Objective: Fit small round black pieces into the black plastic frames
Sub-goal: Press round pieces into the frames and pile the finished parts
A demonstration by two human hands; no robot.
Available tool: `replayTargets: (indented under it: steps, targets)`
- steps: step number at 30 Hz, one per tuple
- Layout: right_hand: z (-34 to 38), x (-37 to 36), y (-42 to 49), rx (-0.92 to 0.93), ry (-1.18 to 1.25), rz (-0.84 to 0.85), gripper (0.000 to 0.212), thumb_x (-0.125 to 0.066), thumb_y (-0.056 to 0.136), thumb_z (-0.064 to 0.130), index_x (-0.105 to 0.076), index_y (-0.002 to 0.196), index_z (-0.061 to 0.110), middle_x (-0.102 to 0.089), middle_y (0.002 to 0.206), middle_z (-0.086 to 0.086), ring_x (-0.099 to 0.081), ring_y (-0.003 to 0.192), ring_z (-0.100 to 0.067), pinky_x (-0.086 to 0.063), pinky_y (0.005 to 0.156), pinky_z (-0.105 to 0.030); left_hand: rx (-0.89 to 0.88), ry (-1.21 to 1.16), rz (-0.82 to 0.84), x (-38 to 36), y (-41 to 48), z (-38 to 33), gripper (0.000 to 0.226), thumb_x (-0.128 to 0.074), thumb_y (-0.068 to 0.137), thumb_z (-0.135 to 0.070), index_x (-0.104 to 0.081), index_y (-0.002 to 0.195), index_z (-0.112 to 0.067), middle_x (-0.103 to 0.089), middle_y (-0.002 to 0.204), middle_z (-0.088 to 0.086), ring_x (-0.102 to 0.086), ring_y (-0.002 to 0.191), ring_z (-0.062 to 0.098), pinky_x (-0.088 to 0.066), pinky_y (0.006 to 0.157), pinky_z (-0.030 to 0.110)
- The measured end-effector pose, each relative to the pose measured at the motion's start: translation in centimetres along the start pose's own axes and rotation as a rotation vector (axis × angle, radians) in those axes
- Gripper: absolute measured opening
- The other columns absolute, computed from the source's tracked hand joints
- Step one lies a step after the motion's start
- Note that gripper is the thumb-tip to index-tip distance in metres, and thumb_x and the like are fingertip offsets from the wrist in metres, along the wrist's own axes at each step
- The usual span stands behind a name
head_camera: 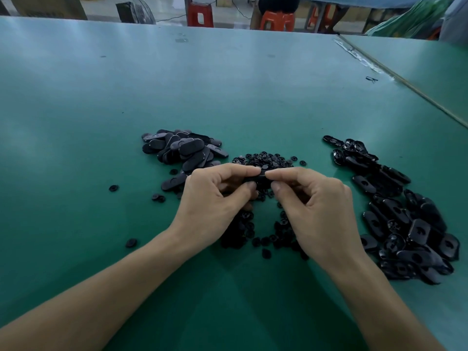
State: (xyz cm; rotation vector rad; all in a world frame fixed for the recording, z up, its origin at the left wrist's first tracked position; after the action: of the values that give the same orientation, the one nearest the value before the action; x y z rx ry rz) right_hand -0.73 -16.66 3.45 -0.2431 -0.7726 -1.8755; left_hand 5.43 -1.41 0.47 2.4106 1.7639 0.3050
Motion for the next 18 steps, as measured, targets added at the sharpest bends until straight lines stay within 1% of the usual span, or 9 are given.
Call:
replayTargets:
  steps: [2, 4, 6, 8, 10, 12, 15, 18]
  targets:
    - [-0.29, -0.44, -0.06, -0.050, 0.057, 0.033, 0.024, -0.073, 0.088, 0.010, -0.074, 0.097, 0.033, -0.073, 0.077, 0.017, -0.070, 0.075, -0.004, -0.056, 0.073, -0.019, 0.003, 0.001, 0.012, -0.06, -0.03, -0.02, 0.029, -0.071, 0.089, 0.002, -0.076, 0.104, -0.022, -0.079, 0.086, 0.002, -0.076, 0.077, 0.023, -0.064, 0.072, 0.036]
    - [-0.54, -0.71, -0.10, -0.085, 0.085, 0.041, 0.025, -0.077, 0.085, 0.011, -0.070, 0.088, 0.035, -0.073, 0.077, 0.015, -0.071, 0.073, -0.005, -0.058, 0.072, -0.022, 0.002, 0.002, 0.020, -0.13, -0.10, -0.12, 0.029, -0.072, 0.088, 0.002, -0.075, 0.104, -0.022, -0.079, 0.087, 0.001, -0.076, 0.079, 0.024, -0.063, 0.076, 0.038]
    - [-0.40, -0.76, -0.14, -0.061, 0.064, 0.038, 0.026, -0.078, 0.084, 0.010, -0.070, 0.082, 0.035, -0.073, 0.076, 0.016, -0.070, 0.072, -0.002, -0.055, 0.070, -0.017, -0.001, 0.011, 0.023, -0.21, -0.19, -0.29, 0.029, -0.074, 0.086, 0.002, -0.075, 0.103, -0.021, -0.078, 0.088, 0.000, -0.076, 0.081, 0.022, -0.063, 0.077, 0.038]
    - [-0.18, -0.79, -0.22, -0.039, 0.038, 0.034, 0.025, -0.078, 0.084, 0.010, -0.072, 0.083, 0.034, -0.073, 0.077, 0.015, -0.070, 0.075, -0.001, -0.052, 0.070, -0.012, 0.000, 0.020, 0.022, -0.27, -0.23, -0.38, 0.028, -0.075, 0.085, 0.003, -0.074, 0.101, -0.021, -0.078, 0.088, 0.000, -0.075, 0.080, 0.020, -0.063, 0.077, 0.039]
    - [-0.20, -0.70, -0.20, -0.034, 0.031, 0.008, 0.024, -0.078, 0.084, 0.009, -0.073, 0.083, 0.033, -0.073, 0.080, 0.014, -0.069, 0.077, -0.002, -0.050, 0.072, -0.011, 0.001, 0.026, 0.025, -0.34, -0.24, -0.46, 0.028, -0.075, 0.085, 0.003, -0.074, 0.099, -0.022, -0.078, 0.087, 0.001, -0.075, 0.079, 0.020, -0.063, 0.077, 0.039]
    - [-0.32, -0.67, -0.19, -0.046, 0.046, -0.009, 0.021, -0.077, 0.085, 0.009, -0.073, 0.083, 0.029, -0.072, 0.078, 0.016, -0.068, 0.076, -0.001, -0.048, 0.070, -0.009, 0.003, 0.032, 0.029, -0.37, -0.28, -0.48, 0.028, -0.075, 0.085, 0.002, -0.074, 0.098, -0.022, -0.078, 0.087, 0.000, -0.075, 0.079, 0.018, -0.063, 0.077, 0.037]
    - [-0.49, -0.70, -0.15, -0.063, 0.057, -0.003, 0.015, -0.074, 0.088, 0.009, -0.075, 0.088, 0.024, -0.072, 0.076, 0.017, -0.068, 0.073, -0.001, -0.051, 0.069, -0.012, 0.004, 0.041, 0.034, -0.38, -0.28, -0.40, 0.027, -0.076, 0.085, 0.001, -0.075, 0.099, -0.023, -0.078, 0.086, -0.001, -0.075, 0.078, 0.016, -0.062, 0.076, 0.033]
    - [-0.48, -0.70, -0.17, -0.069, 0.072, 0.004, 0.016, -0.073, 0.088, 0.008, -0.074, 0.089, 0.024, -0.072, 0.076, 0.015, -0.068, 0.072, -0.002, -0.052, 0.068, -0.013, -0.001, 0.046, 0.035, -0.40, -0.23, -0.29, 0.028, -0.076, 0.085, 0.000, -0.075, 0.099, -0.024, -0.078, 0.085, -0.002, -0.075, 0.077, 0.015, -0.062, 0.074, 0.032]
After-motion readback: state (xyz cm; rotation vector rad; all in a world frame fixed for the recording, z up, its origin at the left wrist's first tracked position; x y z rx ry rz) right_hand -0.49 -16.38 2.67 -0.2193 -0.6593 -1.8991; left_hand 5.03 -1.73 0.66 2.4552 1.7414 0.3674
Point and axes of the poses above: each hand's wrist, its own y-axis towards the middle knuckle, its own x-axis out of the back of the hand, z = x × y, the point moved 5 cm from there along y, towards the middle knuckle
